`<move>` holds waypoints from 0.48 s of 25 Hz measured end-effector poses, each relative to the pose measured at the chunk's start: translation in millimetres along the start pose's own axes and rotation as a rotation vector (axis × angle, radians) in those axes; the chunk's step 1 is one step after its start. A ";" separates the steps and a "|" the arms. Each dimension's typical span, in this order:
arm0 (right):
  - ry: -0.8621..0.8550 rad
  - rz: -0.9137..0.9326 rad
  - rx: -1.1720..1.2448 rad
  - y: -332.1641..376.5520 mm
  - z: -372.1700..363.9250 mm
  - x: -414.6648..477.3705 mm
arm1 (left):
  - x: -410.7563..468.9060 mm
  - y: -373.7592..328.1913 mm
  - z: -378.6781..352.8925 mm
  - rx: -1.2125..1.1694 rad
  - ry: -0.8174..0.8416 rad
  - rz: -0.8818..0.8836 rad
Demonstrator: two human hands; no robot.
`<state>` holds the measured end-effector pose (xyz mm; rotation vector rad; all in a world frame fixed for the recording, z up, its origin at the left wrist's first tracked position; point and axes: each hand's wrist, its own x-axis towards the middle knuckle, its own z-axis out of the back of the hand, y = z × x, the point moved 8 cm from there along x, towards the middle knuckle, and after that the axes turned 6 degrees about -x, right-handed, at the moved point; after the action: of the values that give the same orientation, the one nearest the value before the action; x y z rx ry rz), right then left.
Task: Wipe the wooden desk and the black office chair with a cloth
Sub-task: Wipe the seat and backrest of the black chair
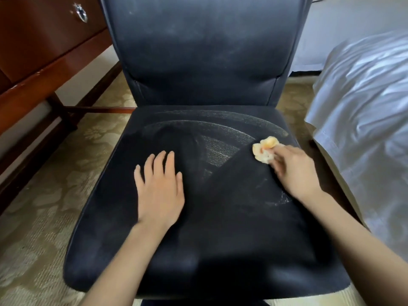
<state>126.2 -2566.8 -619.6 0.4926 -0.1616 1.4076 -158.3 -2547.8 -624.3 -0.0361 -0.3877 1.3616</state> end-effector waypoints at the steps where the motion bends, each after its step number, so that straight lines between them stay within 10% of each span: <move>1: -0.002 0.062 0.040 5.8 6.2 -15.0 | -2.3 -11.8 -5.7 -0.033 0.012 0.006; 12: 0.091 0.436 0.354 20.9 38.6 -132.6 | -34.2 -82.9 -35.3 -0.064 0.033 -0.162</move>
<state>90.1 -2701.1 -632.6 0.7125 0.0615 1.8968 -75.0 -2591.5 -645.3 -0.0787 -0.3983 1.1875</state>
